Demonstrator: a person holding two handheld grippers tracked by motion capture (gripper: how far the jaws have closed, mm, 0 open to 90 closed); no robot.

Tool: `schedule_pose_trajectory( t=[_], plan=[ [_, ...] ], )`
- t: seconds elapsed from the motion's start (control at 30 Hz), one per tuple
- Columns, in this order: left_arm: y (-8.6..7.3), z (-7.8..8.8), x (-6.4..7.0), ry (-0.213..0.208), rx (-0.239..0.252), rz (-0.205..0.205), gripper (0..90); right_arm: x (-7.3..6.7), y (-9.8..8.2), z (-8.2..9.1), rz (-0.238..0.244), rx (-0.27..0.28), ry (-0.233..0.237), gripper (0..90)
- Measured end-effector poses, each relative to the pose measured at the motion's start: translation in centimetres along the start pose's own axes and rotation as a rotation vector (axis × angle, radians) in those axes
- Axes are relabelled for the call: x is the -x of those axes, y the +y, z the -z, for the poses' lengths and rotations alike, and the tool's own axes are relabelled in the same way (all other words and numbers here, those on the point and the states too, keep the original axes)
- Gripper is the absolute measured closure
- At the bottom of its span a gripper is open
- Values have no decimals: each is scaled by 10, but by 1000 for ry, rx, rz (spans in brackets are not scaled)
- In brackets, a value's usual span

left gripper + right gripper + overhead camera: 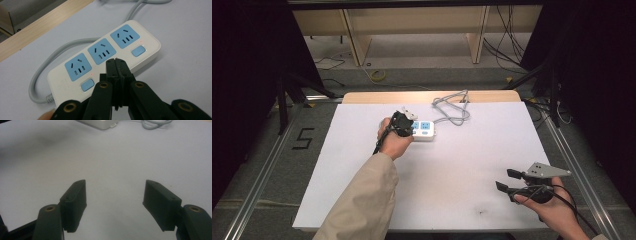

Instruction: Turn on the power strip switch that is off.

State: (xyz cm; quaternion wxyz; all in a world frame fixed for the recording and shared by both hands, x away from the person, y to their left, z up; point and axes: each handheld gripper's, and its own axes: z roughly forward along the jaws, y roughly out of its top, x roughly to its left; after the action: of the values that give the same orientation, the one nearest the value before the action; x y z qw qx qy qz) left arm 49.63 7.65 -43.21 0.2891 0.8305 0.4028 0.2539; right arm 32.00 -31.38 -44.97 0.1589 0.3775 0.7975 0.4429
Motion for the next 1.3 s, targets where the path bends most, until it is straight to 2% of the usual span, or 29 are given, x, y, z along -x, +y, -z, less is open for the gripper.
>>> schedule_pose_trajectory(
  t=[0.13, 0.33, 0.6, 0.97, 1.3],
  plan=[
    [1, -2, -1, 2, -6, 6, 899, 0, 0, 0, 3, -2, 1, 353],
    [2, -4, -2, 12, -14, -9, 899, 0, 0, 0, 2, -5, 1, 354],
    [10, -6, -1, 5, -15, -5, 899, -1, 0, 0, 1, -4, 1, 354],
    [11, -14, -5, -7, -61, 7, 899, -1, 0, -1, -4, -4, 6, 354],
    [14, -20, -7, -10, -76, 15, 899, 0, 0, 0, -1, 0, 5, 354]
  ],
)
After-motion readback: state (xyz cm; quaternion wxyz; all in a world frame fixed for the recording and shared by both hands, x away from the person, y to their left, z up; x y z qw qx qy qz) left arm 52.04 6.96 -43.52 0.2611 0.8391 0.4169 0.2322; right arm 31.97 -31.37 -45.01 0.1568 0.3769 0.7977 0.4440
